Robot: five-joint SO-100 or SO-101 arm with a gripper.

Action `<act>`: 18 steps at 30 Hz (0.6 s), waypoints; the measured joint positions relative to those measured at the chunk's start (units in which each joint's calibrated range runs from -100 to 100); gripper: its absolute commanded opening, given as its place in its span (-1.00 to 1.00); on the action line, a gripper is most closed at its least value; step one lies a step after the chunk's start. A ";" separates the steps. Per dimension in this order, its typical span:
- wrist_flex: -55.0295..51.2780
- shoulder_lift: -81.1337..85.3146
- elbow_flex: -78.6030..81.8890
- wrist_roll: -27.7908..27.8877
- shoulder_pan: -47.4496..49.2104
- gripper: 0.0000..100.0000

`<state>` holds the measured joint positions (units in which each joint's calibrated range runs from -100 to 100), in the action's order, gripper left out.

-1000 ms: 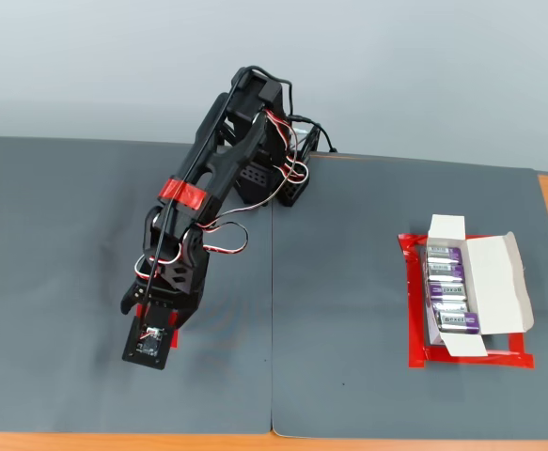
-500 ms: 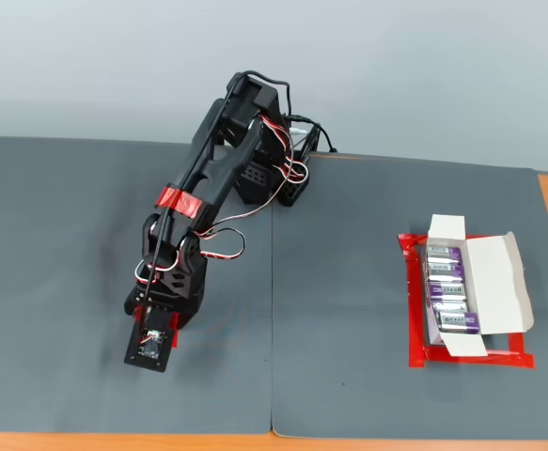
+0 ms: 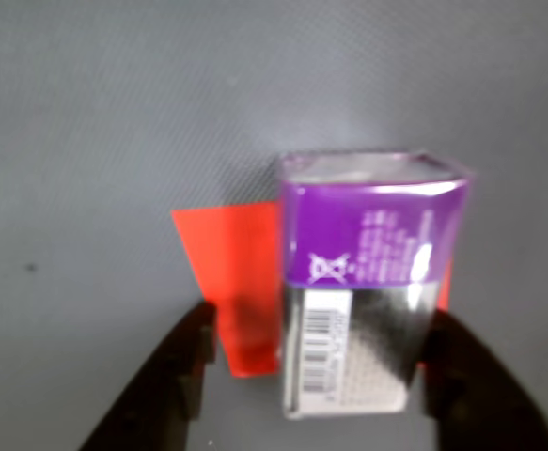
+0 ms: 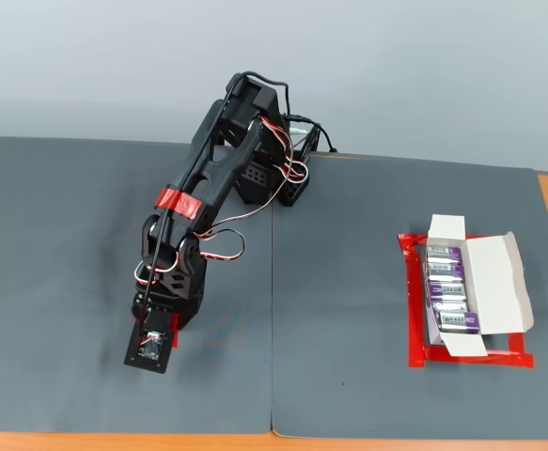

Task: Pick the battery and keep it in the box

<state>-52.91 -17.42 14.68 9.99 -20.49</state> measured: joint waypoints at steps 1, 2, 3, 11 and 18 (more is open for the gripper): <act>0.00 0.00 -0.09 0.00 0.07 -0.76; 0.00 0.00 -0.36 0.00 0.07 -0.80; 0.00 -0.08 -0.45 -0.05 0.07 -0.83; 0.09 -0.08 -0.54 -0.10 -0.37 -0.91; 0.17 0.68 -0.45 -0.20 -0.29 -0.91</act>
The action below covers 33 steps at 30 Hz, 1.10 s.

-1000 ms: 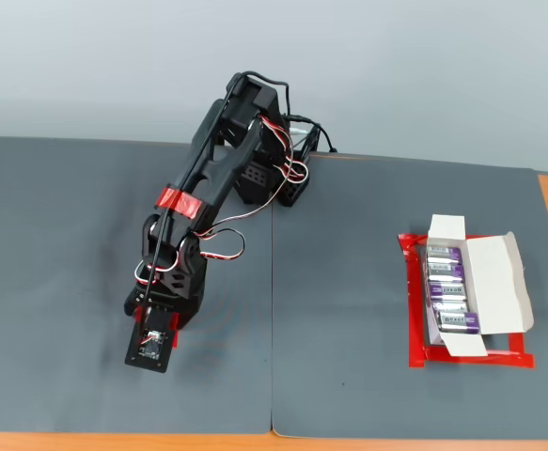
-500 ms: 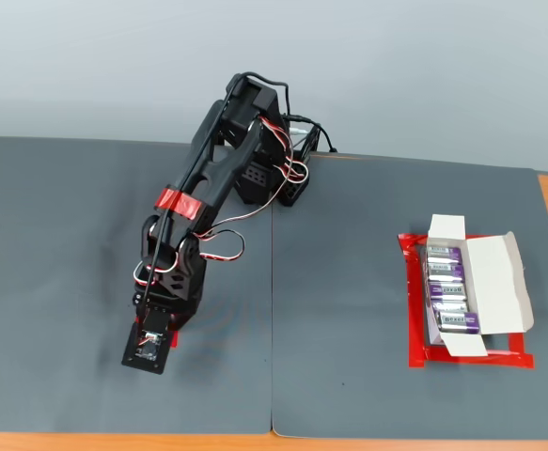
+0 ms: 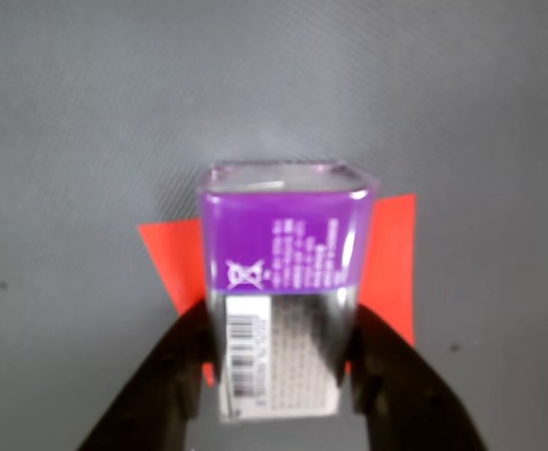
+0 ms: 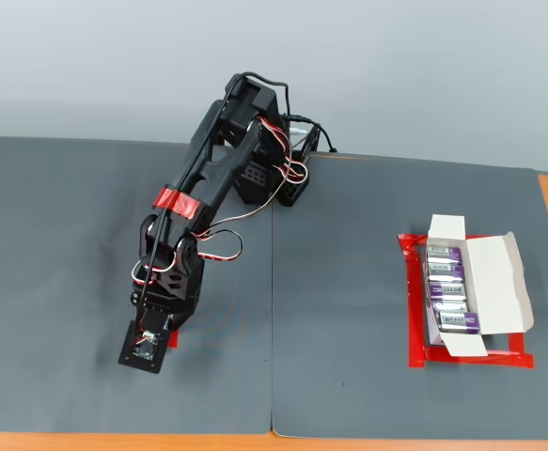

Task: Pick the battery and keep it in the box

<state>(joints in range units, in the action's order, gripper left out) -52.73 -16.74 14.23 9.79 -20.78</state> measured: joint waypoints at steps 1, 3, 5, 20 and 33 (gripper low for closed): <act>0.17 0.76 0.09 -0.10 0.07 -0.91; 0.17 2.63 0.27 -0.10 -0.22 -0.90; 0.17 5.61 0.27 -0.15 -0.74 -0.91; 0.09 27.36 0.36 -0.20 -0.44 -0.91; 0.00 35.00 0.36 -0.15 15.11 -0.91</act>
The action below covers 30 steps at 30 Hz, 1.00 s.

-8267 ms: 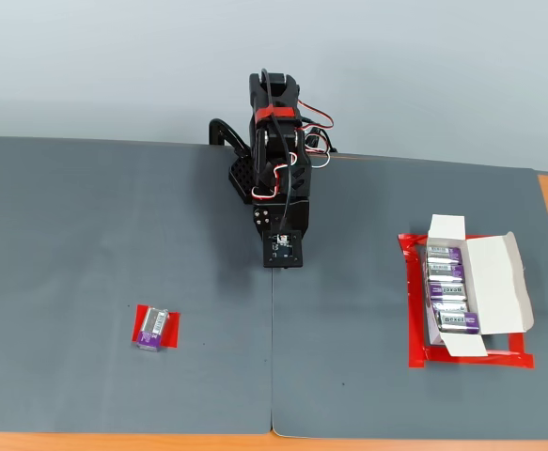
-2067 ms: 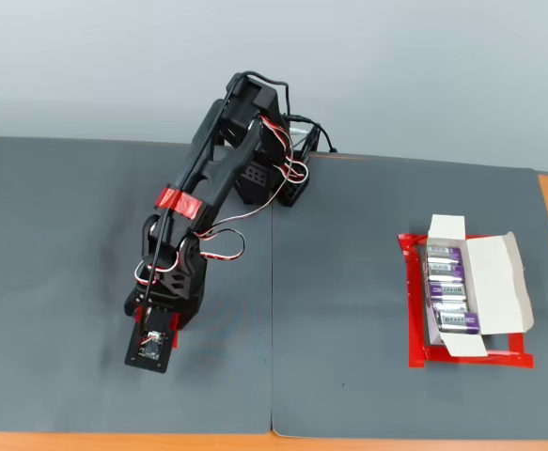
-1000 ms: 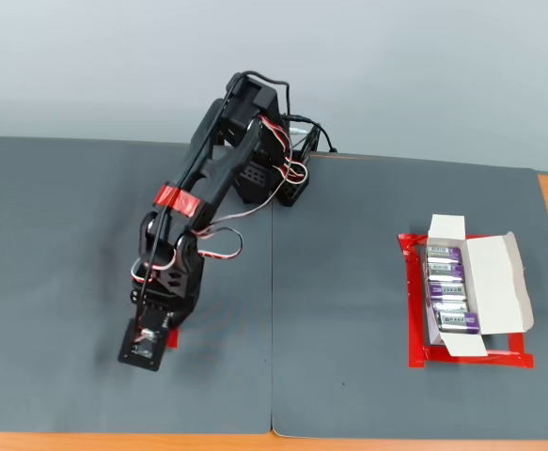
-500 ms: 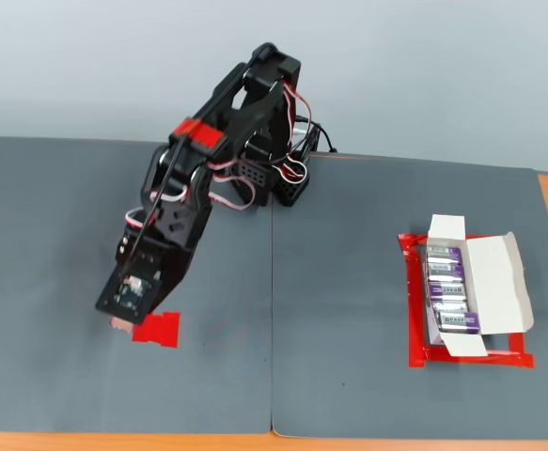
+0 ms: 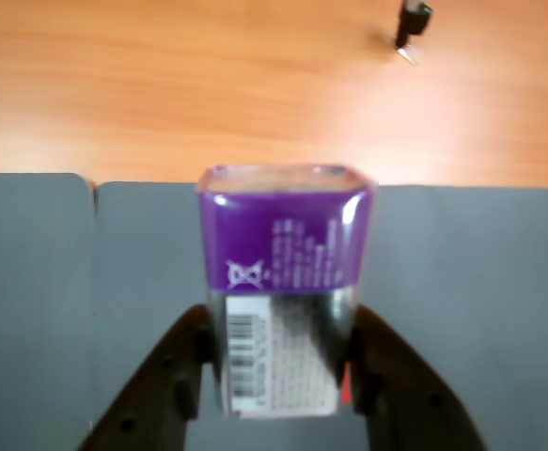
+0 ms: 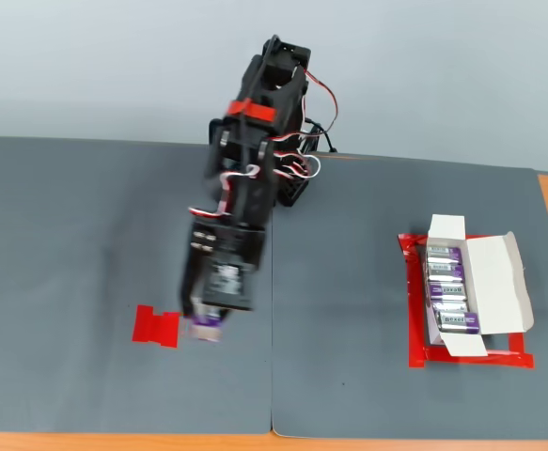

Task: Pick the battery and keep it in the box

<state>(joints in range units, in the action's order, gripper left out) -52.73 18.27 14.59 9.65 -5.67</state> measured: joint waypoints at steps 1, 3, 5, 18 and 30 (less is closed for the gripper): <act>0.00 0.00 0.00 -0.05 1.47 -0.91; 0.00 0.00 0.00 -0.24 4.72 -0.91; 0.00 0.00 0.00 0.00 8.33 -0.91; 0.00 -2.89 0.00 0.00 28.67 -0.90; 0.00 -10.37 0.00 0.00 44.95 -0.90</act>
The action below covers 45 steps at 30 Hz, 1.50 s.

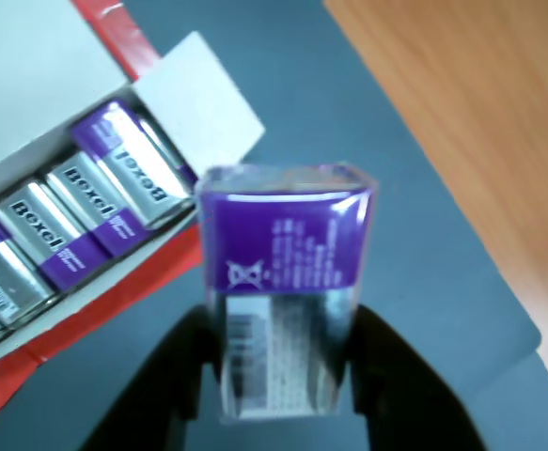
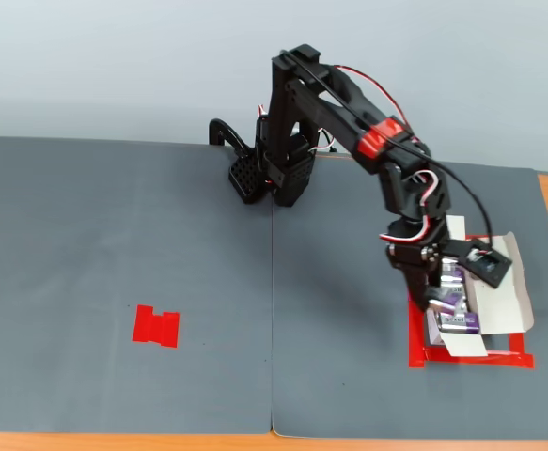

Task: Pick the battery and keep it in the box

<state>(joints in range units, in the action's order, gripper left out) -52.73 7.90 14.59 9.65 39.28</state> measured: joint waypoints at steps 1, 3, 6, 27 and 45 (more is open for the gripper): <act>0.00 -0.93 0.00 -0.05 1.18 -0.90; 0.00 -2.46 0.00 0.00 3.61 -0.90; 0.00 -5.35 -0.54 0.00 5.90 -0.90; 0.00 -16.14 -5.39 0.00 13.63 -0.89; 0.09 -17.25 -5.48 0.00 13.85 -0.47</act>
<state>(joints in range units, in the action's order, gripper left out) -52.65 -9.35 9.12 9.65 53.13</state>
